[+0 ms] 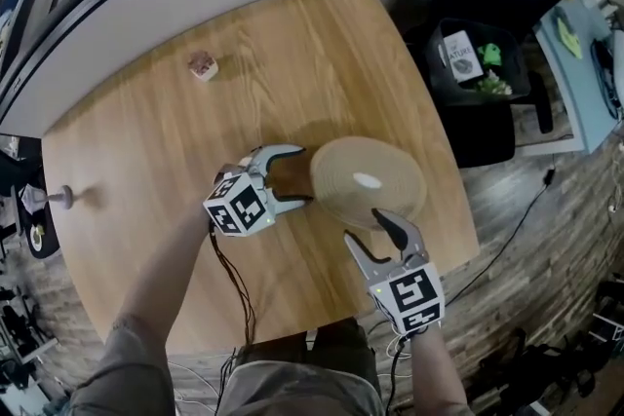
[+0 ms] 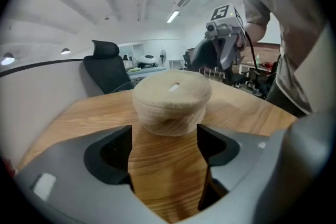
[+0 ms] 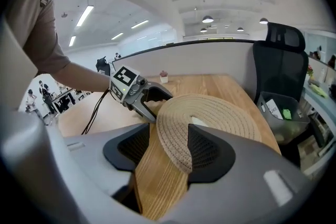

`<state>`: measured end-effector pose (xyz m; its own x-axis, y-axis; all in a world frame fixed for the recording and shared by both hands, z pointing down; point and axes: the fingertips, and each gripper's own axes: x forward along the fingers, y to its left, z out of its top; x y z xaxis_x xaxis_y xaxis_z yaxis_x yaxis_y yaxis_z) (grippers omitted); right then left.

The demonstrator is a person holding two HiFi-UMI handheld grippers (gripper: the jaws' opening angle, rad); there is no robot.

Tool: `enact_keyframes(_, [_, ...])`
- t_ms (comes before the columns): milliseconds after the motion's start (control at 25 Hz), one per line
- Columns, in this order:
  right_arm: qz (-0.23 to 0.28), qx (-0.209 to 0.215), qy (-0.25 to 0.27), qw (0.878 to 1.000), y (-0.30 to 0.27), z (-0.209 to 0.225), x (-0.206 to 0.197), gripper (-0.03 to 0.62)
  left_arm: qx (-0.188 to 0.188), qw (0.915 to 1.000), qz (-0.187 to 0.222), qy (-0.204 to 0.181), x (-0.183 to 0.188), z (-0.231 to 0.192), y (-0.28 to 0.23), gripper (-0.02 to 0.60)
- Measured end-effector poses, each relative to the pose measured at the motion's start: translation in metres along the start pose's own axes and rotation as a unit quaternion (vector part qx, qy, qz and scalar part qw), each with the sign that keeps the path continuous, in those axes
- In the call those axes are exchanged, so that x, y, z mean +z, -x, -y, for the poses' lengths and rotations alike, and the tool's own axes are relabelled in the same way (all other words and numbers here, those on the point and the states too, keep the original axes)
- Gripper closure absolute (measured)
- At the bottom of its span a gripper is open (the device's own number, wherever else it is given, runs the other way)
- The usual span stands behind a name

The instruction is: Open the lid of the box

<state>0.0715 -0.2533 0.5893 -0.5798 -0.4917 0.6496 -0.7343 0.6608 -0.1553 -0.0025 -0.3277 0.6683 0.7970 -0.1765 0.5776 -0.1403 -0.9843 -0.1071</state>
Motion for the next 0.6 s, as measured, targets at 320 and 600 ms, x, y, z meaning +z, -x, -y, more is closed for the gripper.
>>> enact_keyframes(320, [-0.036,-0.005,0.042,0.998,-0.021,0.004,-0.01,0.382,-0.04,0.9978,0.024,-0.045,0.018,0.002,-0.035,0.141])
enact_keyframes(600, [-0.065,-0.011,0.077,0.995,-0.029,0.009,-0.023,0.382,-0.047,0.9973,0.034,-0.045,0.023,0.008,-0.038,0.187])
